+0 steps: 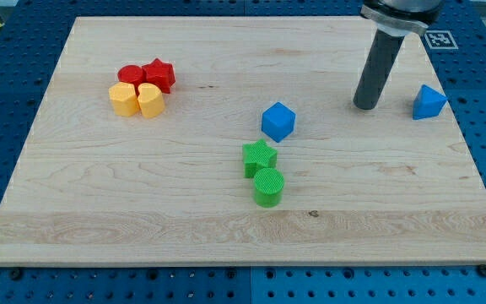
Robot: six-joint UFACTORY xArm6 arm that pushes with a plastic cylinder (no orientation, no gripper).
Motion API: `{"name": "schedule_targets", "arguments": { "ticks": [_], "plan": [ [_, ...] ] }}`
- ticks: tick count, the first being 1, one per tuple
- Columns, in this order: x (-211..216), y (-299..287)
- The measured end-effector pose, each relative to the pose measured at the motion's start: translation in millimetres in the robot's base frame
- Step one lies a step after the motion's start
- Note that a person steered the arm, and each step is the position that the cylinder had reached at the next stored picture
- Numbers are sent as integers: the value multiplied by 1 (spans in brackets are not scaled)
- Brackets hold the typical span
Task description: Slightly move the blue cube to the right side of yellow heart
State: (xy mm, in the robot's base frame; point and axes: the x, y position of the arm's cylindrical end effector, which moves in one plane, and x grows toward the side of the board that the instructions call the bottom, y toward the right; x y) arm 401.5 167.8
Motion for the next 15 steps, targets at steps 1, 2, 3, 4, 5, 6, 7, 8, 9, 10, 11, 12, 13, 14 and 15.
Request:
{"name": "schedule_targets", "arguments": {
  "ticks": [1,2,3,4,5,6,7,8,9,10,11,12,13,14,15],
  "plan": [
    [16,-9],
    [22,-10],
    [22,-10],
    [37,-10],
    [53,-10],
    [70,-10],
    [77,-11],
    [91,-15],
    [100,-24],
    [99,-50],
    [98,-69],
    [98,-69],
    [94,-84],
    [84,-100],
    [66,-118]
  ]
}}
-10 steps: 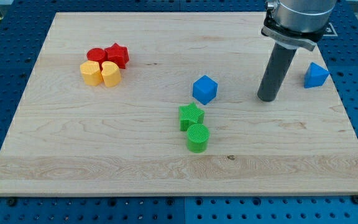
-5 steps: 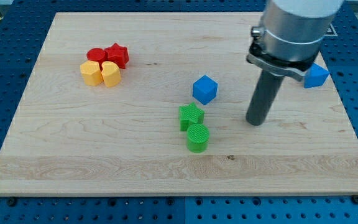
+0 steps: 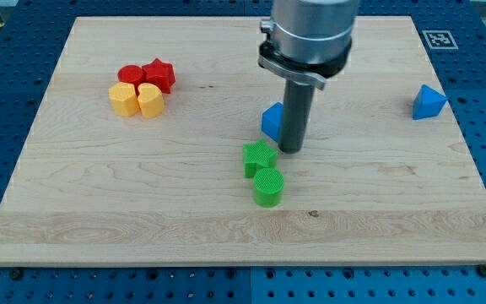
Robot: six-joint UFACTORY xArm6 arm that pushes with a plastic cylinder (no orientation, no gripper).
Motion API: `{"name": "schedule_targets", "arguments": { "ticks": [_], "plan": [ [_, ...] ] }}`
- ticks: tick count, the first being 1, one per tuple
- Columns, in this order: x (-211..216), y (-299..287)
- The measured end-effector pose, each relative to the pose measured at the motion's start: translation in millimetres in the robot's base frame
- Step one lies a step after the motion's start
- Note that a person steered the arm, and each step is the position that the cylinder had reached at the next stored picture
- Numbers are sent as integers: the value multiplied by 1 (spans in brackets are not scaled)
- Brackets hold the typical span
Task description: Slightly move the blue cube to the right side of yellow heart
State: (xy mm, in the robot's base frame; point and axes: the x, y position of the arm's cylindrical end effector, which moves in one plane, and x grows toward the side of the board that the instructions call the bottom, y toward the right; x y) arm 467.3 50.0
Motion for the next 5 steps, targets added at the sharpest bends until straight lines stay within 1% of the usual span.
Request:
{"name": "schedule_targets", "arguments": {
  "ticks": [1,2,4,5],
  "plan": [
    [-16,-14],
    [-17,-16],
    [-23,-60],
    [-39,-63]
  ]
}}
